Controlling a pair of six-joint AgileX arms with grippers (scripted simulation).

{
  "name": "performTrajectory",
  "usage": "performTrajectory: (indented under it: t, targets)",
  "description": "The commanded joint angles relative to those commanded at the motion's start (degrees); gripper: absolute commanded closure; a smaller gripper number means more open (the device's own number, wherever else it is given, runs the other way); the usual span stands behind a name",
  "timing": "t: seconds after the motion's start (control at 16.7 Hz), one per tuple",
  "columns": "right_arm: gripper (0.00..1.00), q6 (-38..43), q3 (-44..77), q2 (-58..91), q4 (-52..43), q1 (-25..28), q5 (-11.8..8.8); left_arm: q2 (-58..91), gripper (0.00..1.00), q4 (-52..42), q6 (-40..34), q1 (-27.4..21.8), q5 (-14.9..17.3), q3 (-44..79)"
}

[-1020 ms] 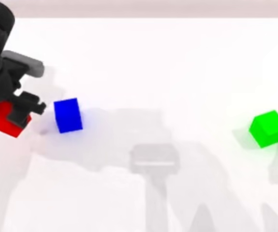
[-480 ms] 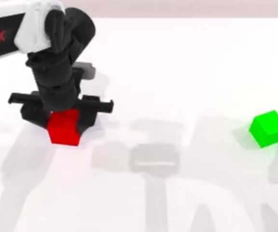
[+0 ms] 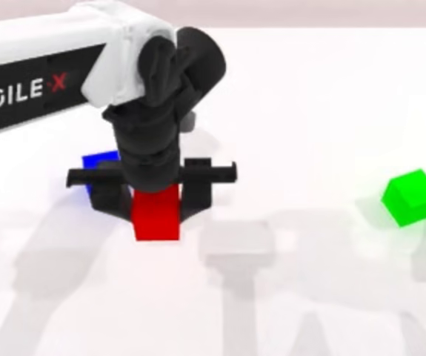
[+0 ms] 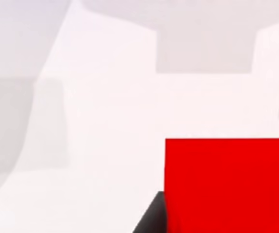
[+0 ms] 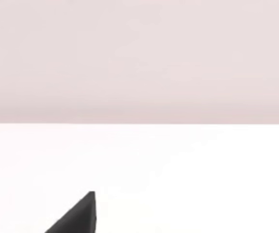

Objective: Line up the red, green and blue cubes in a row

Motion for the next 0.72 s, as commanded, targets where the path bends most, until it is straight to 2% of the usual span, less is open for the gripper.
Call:
performTrajectory:
  t: [0.36,0.72]
  targets:
    - [0.0,0.0,0.0,0.0,0.0,0.0,0.0,0.5,1.0,1.0,0.2,0.2,0.0,-0.8]
    - [0.0,0.0,0.0,0.0,0.0,0.0,0.0,4.0,1.0,12.5,0.3,0.3,0.1,-8.3]
